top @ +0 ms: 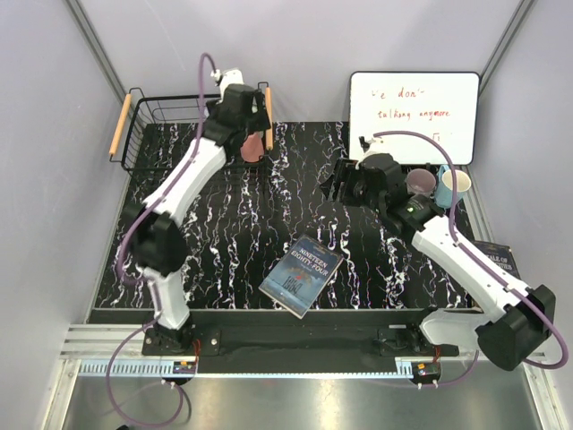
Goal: Unload the cups from the dish rack
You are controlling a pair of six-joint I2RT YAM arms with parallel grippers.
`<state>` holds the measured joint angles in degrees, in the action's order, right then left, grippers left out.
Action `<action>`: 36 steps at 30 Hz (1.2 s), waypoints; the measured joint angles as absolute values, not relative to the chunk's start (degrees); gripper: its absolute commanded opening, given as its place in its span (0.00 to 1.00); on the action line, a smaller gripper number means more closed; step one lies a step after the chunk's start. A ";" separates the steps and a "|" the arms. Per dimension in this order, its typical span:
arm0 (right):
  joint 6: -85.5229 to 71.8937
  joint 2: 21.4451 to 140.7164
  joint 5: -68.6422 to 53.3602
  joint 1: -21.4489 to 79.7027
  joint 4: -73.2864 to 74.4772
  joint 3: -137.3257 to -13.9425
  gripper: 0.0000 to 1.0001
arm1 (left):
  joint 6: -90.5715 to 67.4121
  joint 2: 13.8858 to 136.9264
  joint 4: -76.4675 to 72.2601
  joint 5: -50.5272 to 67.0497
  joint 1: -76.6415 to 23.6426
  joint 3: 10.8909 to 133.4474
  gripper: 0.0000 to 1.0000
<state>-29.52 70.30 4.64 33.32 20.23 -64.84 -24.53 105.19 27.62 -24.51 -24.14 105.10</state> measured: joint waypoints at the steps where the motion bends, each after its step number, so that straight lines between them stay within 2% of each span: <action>1: -29.06 69.97 4.56 33.71 20.16 -64.66 0.70 | -23.90 108.55 27.73 -24.56 -23.40 107.90 0.99; 7: -27.49 67.09 3.27 34.09 17.91 -64.47 0.70 | -21.61 123.55 28.95 -24.23 -20.29 121.25 0.99; 12: -27.35 67.44 1.74 34.13 16.05 -63.81 0.70 | -20.97 130.21 28.97 -22.92 -18.06 128.27 0.99; 32: -27.14 72.79 -0.19 34.13 15.66 -63.29 0.70 | -22.28 134.89 26.39 -15.81 -15.59 126.80 0.99; 36: -27.16 72.77 -0.16 34.13 15.46 -63.16 0.70 | -22.90 134.17 22.55 -16.03 -15.68 122.13 0.99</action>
